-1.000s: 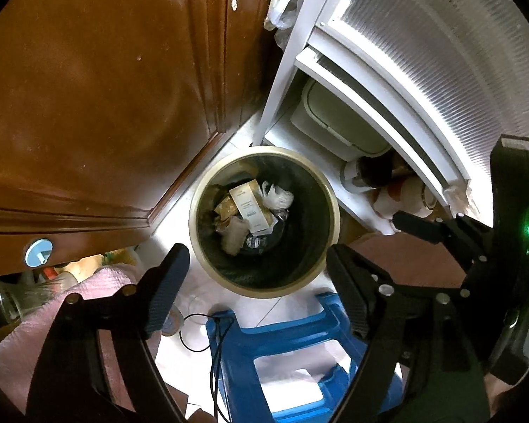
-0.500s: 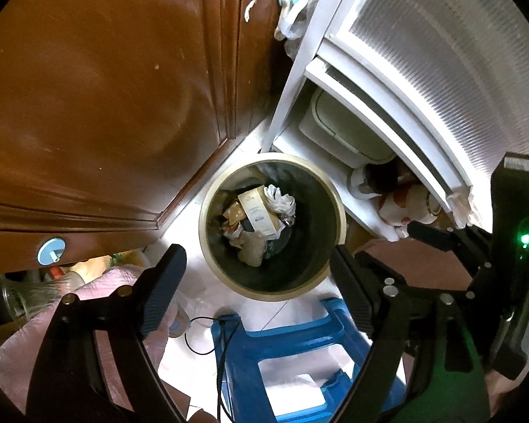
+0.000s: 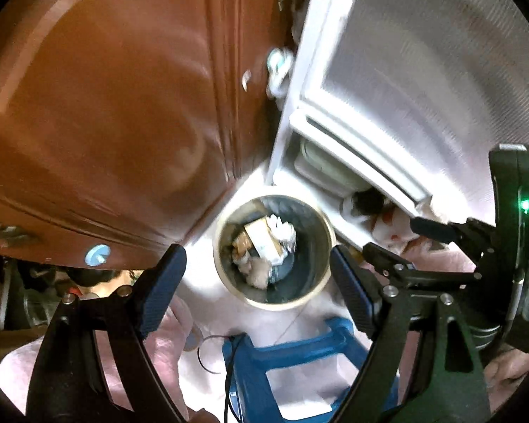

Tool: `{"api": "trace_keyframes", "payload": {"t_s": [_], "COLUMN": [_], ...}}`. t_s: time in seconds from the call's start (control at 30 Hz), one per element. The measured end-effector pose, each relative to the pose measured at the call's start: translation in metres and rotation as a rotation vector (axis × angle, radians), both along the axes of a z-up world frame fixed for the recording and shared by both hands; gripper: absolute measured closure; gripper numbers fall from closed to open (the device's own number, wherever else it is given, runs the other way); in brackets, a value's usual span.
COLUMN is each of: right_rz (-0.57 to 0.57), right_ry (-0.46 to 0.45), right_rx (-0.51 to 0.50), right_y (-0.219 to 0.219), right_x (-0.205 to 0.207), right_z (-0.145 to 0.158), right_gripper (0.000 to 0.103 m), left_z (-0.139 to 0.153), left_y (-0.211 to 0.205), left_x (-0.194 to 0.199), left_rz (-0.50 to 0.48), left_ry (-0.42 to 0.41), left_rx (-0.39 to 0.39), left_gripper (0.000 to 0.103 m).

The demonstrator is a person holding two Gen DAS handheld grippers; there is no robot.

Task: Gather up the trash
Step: 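Raise both tools back up toward the remaining trash on the counter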

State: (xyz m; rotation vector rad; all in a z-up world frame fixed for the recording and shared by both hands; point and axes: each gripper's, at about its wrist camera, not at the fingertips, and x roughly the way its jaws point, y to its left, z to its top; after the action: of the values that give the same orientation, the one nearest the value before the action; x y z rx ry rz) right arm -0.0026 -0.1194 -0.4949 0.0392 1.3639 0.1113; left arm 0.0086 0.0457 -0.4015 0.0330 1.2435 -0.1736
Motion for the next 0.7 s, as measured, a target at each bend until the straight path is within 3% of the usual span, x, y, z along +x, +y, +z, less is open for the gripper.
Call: {"api": "trace_keyframes", "payload": {"t_s": [0.23,0.47,0.7], "right_rz": [-0.017,0.004,0.080], "right_ry": [-0.136,-0.305,-0.498], "right_rx": [0.025,0.060,0.080], "right_y": [-0.011,-0.013,0.000], "right_x": [-0.016,-0.039,-0.064], "right_z": [0.065,0.142,0.235], "right_gripper": [0.032,0.032,0.032], "left_z": [0.067,0.133,0.225], "left_y": [0.013,0.008,0.010], "left_x": [-0.025,-0.050,-0.064], "left_rz": [0.064,0.059,0.080], "left_ry": [-0.148,-0.276,-0.423], "left_rx": [0.004,0.015,0.032], "left_gripper": [0.022,0.022,0.021]}}
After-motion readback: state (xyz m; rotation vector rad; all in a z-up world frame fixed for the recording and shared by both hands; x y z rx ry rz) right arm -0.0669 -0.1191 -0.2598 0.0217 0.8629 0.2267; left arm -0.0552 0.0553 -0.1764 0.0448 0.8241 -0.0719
